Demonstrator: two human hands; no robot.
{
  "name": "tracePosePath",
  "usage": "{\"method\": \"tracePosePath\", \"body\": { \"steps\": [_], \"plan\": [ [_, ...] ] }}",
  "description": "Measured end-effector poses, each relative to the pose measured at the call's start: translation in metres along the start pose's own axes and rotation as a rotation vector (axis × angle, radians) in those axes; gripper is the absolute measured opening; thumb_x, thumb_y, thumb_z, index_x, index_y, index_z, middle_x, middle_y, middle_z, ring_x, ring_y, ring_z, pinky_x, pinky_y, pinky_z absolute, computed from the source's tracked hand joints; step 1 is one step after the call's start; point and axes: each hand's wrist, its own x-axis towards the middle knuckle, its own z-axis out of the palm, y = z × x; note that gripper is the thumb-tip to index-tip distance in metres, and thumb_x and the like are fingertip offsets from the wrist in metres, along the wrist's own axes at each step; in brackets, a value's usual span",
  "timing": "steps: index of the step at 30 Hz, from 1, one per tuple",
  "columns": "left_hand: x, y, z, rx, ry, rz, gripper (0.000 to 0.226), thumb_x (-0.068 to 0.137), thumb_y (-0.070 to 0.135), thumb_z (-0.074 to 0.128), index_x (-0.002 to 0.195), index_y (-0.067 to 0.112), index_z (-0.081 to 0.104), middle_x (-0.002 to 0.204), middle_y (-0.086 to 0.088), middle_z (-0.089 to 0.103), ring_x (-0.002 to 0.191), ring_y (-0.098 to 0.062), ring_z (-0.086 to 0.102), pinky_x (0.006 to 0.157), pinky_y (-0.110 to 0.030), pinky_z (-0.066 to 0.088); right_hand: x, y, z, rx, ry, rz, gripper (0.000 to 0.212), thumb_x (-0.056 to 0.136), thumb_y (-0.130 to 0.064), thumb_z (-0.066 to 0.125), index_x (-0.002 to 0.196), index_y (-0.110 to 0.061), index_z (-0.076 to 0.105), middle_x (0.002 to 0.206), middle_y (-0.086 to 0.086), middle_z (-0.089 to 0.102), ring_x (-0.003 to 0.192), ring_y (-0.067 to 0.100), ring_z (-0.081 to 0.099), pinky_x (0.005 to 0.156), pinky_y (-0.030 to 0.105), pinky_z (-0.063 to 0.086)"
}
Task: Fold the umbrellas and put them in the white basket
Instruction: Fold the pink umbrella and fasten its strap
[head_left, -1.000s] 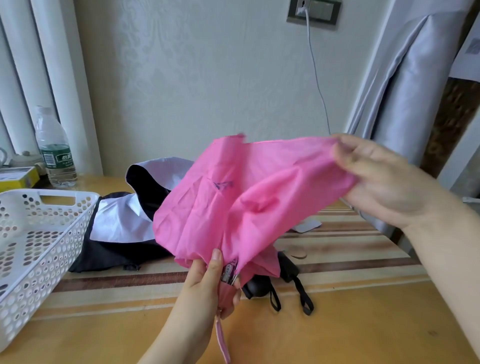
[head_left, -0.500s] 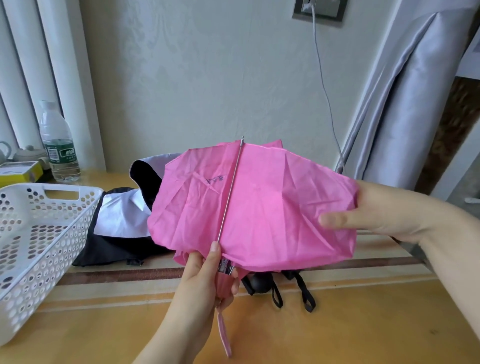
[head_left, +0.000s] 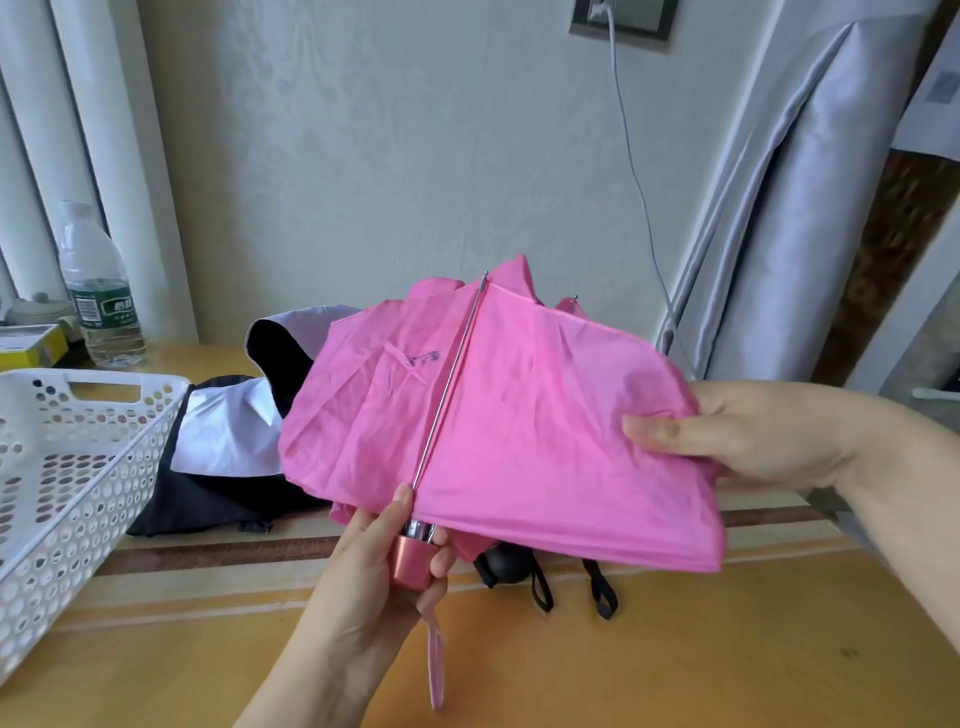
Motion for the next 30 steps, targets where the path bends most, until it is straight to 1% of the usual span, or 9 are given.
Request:
{"method": "tracePosePath", "body": {
  "steps": [4, 8, 10, 13, 15, 19, 22, 25, 30],
  "plan": [
    [0.001, -0.001, 0.002, -0.053, -0.023, 0.022, 0.014, 0.088, 0.022, 0.051, 0.084, 0.009, 0.048, 0.058, -0.009, 0.045, 0.041, -0.016, 0.042, 0.031, -0.018, 0.03, -0.009, 0.01, -0.009, 0.026, 0.091, -0.05, 0.046, 0.067, -0.039, 0.065, 0.11, -0.023, 0.06, 0.097, -0.017, 0.073, 0.094, 0.001, 0.068, 0.081, 0.016, 0.053],
    [-0.001, -0.002, 0.004, -0.056, -0.021, 0.042, 0.012, 0.089, 0.024, 0.051, 0.09, 0.012, 0.048, 0.06, -0.008, 0.047, 0.043, -0.016, 0.044, 0.032, -0.02, 0.032, 0.013, 0.051, -0.002, -0.083, 0.611, 0.031, 0.037, 0.068, -0.041, 0.076, 0.101, -0.026, 0.067, 0.101, -0.009, 0.071, 0.1, 0.006, 0.065, 0.086, 0.029, 0.052],
    [-0.001, -0.002, 0.005, -0.039, -0.01, 0.047, 0.013, 0.089, 0.024, 0.052, 0.094, 0.012, 0.049, 0.061, -0.008, 0.049, 0.044, -0.016, 0.046, 0.033, -0.02, 0.033, 0.025, 0.061, 0.009, 0.172, 0.692, 0.087, 0.067, 0.058, -0.051, 0.078, 0.117, -0.032, 0.053, 0.121, -0.007, 0.06, 0.111, 0.013, 0.058, 0.083, 0.036, 0.052],
    [0.0, -0.002, 0.007, -0.043, -0.002, 0.036, 0.013, 0.087, 0.023, 0.052, 0.091, 0.011, 0.049, 0.061, -0.009, 0.05, 0.045, -0.017, 0.047, 0.033, -0.02, 0.034, 0.042, 0.064, 0.027, 0.728, 0.518, 0.178, 0.092, 0.061, -0.043, 0.078, 0.141, -0.024, 0.037, 0.128, 0.013, 0.061, 0.102, 0.028, 0.068, 0.091, 0.049, 0.053],
    [0.0, -0.002, 0.007, -0.049, -0.005, 0.024, 0.014, 0.086, 0.023, 0.053, 0.088, 0.01, 0.05, 0.062, -0.01, 0.051, 0.045, -0.017, 0.047, 0.033, -0.021, 0.035, 0.048, 0.062, 0.039, 0.84, 0.454, 0.156, 0.065, 0.072, -0.037, 0.071, 0.128, -0.009, 0.053, 0.11, 0.012, 0.072, 0.097, 0.027, 0.07, 0.087, 0.044, 0.055],
    [-0.001, 0.001, 0.005, -0.125, -0.077, -0.05, 0.043, 0.065, 0.033, 0.086, 0.082, 0.004, 0.061, 0.067, -0.013, 0.056, 0.047, -0.018, 0.051, 0.034, -0.025, 0.04, 0.059, 0.056, 0.049, 0.83, 0.686, -0.068, 0.017, 0.089, -0.016, 0.062, 0.105, -0.013, 0.066, 0.1, 0.007, 0.074, 0.091, 0.02, 0.07, 0.085, 0.041, 0.056],
    [-0.001, 0.004, 0.006, -0.212, -0.132, -0.111, 0.07, 0.035, 0.029, 0.098, 0.087, 0.003, 0.058, 0.069, -0.015, 0.058, 0.046, -0.019, 0.051, 0.034, -0.025, 0.042, 0.059, 0.048, 0.042, 0.686, 0.829, -0.166, 0.015, 0.086, -0.01, 0.066, 0.095, -0.021, 0.067, 0.092, -0.002, 0.075, 0.091, 0.017, 0.07, 0.084, 0.036, 0.054],
    [-0.001, 0.001, 0.005, -0.173, -0.126, -0.092, 0.057, 0.034, 0.027, 0.098, 0.073, 0.006, 0.063, 0.063, -0.01, 0.052, 0.048, -0.019, 0.051, 0.037, -0.027, 0.044, 0.057, 0.04, 0.032, 0.574, 0.951, -0.151, 0.003, 0.087, -0.02, 0.069, 0.09, -0.021, 0.067, 0.088, -0.001, 0.074, 0.085, 0.019, 0.07, 0.079, 0.036, 0.056],
    [-0.001, -0.003, 0.008, -0.151, -0.013, -0.034, 0.018, 0.077, 0.016, 0.068, 0.073, -0.001, 0.063, 0.058, -0.012, 0.049, 0.048, -0.022, 0.053, 0.06, -0.039, 0.059, 0.049, 0.028, 0.011, 0.66, 1.144, -0.223, 0.02, 0.098, -0.027, 0.052, 0.084, -0.018, 0.063, 0.078, 0.002, 0.064, 0.075, 0.018, 0.061, 0.072, 0.031, 0.052]
  ]
}}
